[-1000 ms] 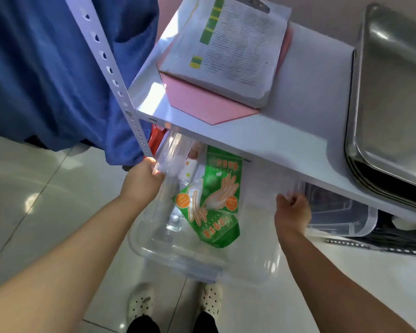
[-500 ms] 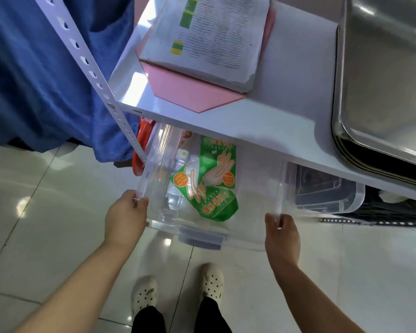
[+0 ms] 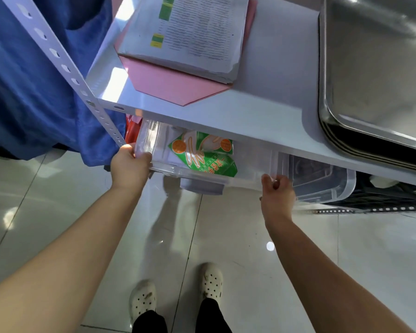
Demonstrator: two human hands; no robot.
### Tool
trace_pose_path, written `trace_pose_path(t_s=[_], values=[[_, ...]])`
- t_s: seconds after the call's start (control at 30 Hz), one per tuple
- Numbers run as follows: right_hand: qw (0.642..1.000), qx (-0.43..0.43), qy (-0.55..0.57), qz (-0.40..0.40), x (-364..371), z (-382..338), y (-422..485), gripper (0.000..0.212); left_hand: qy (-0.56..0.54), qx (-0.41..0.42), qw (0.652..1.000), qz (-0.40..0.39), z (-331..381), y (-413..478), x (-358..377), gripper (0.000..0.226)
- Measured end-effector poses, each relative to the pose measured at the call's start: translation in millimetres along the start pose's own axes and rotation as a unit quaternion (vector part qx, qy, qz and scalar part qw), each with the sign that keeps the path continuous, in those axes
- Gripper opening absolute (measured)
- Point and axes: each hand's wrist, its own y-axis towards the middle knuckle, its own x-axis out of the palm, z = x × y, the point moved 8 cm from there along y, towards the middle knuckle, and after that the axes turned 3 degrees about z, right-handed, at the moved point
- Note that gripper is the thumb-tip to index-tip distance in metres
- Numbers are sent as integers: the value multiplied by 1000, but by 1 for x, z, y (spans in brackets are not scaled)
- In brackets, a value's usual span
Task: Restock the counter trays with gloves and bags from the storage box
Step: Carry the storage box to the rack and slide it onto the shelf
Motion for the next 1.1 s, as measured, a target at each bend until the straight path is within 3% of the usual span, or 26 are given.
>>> trace_pose_path(t_s=[0.1, 0.2, 0.27, 0.33, 0.53, 0.67, 0.8, 1.1], values=[[999, -4, 4, 35, -24, 8, -11, 22, 9, 1, 1000, -3, 0, -2, 1, 24], [986, -10, 30, 164, -77, 18, -20, 13, 9, -6, 1000, -11, 0, -6, 2, 29], [969, 10, 56, 242, -108, 24, -20, 20, 5, -16, 1000, -17, 0, -10, 3, 32], [962, 46, 51, 266, -124, 29, -11, 35, -8, -36, 999, -26, -2, -13, 5, 33], [989, 60, 16, 138, -115, 30, 21, 39, -22, -55, 998, -31, -14, -19, -2, 29], [997, 15, 15, 71, -99, 18, 17, 20, -53, -41, 998, -15, -30, -29, -19, 29], [999, -21, 24, 2, -70, 2, -2, 22, -74, -32, 997, -23, -38, -35, -25, 35], [984, -168, -50, 29, -35, -34, -92, 30, -74, -51, 995, -40, -51, -39, -42, 40]])
